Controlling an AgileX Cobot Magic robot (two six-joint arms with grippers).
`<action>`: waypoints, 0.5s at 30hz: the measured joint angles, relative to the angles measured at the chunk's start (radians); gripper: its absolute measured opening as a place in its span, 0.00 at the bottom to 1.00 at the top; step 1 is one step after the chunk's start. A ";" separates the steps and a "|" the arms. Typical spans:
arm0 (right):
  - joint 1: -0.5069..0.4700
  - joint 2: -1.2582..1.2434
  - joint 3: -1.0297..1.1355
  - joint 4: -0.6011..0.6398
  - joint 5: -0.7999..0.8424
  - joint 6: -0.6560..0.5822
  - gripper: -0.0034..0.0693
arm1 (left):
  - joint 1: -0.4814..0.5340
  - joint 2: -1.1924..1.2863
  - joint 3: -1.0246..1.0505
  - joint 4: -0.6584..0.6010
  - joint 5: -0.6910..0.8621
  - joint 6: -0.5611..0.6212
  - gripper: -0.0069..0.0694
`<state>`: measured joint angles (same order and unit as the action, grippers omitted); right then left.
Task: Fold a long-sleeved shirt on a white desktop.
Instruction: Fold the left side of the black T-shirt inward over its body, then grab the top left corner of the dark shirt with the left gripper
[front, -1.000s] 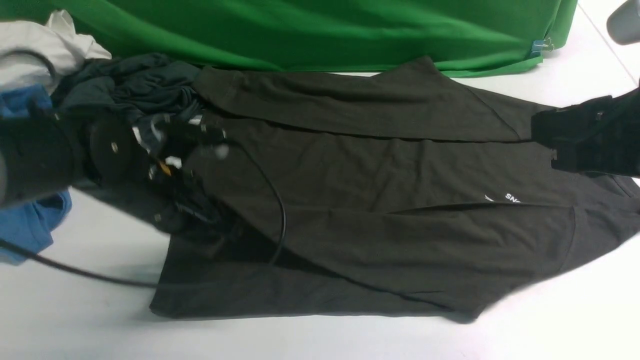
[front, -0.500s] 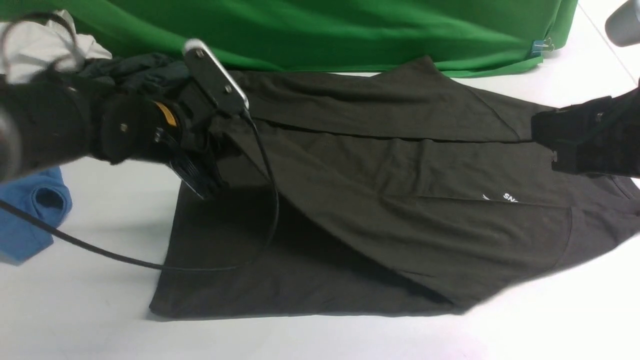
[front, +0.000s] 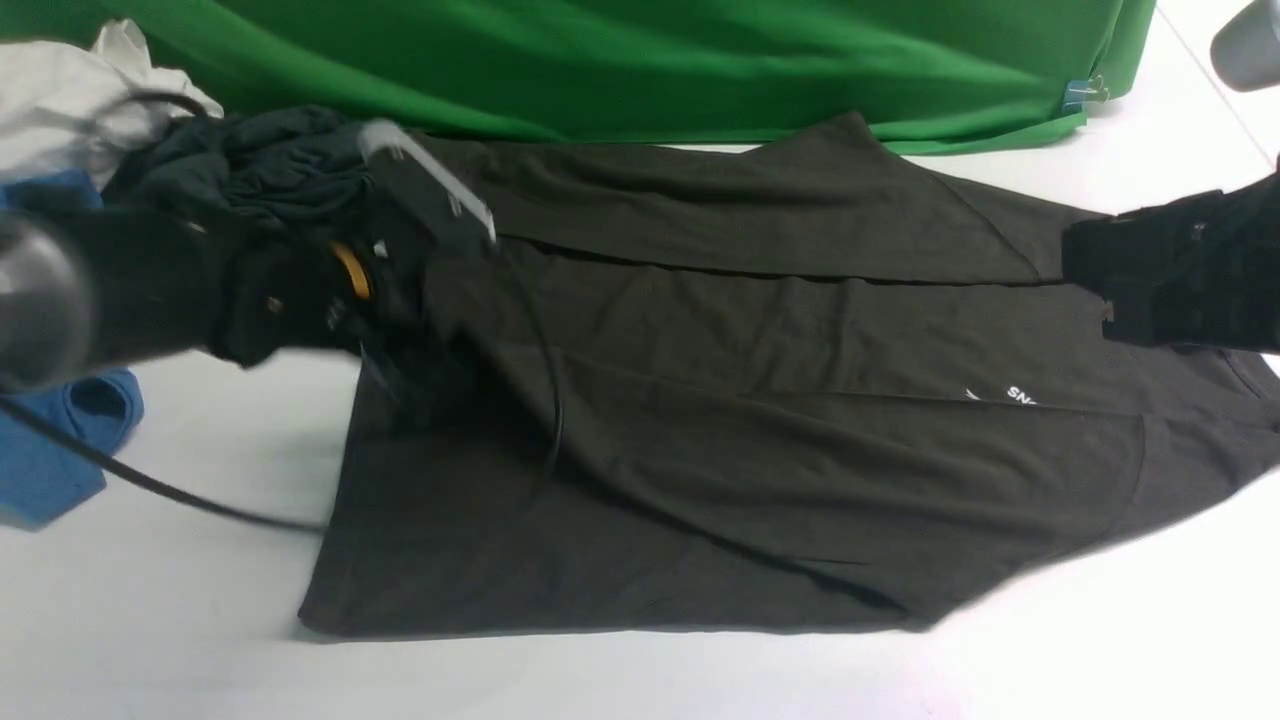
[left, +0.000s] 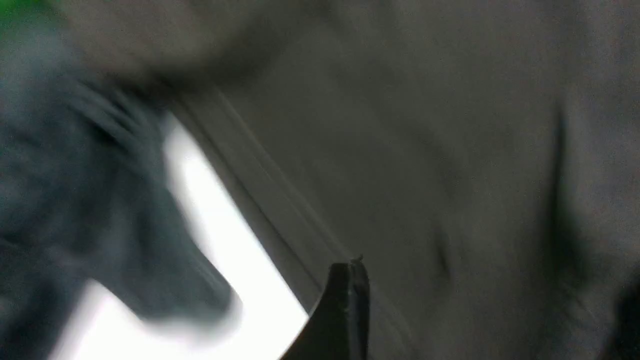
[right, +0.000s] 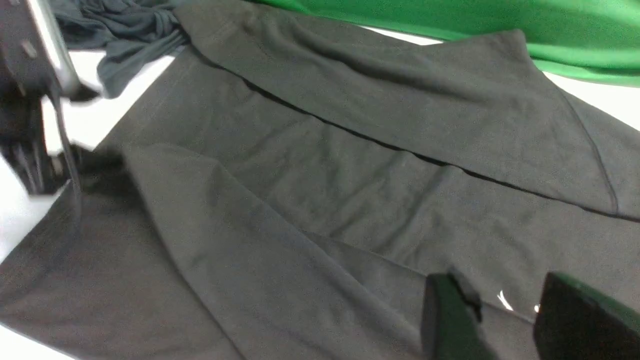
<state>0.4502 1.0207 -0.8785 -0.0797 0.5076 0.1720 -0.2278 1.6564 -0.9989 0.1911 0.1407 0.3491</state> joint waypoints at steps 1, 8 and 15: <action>0.000 0.000 0.000 0.000 -0.011 0.000 0.38 | 0.000 -0.026 -0.001 -0.012 -0.071 -0.036 0.99; 0.000 0.000 0.000 0.000 -0.089 0.000 0.38 | 0.059 -0.054 -0.097 -0.156 -0.132 -0.343 1.00; 0.000 0.002 0.000 0.000 -0.127 0.000 0.38 | 0.208 0.111 -0.290 -0.520 0.188 -0.349 0.99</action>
<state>0.4502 1.0225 -0.8785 -0.0797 0.3802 0.1720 -0.0198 1.7671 -1.2886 -0.3291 0.3285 0.0000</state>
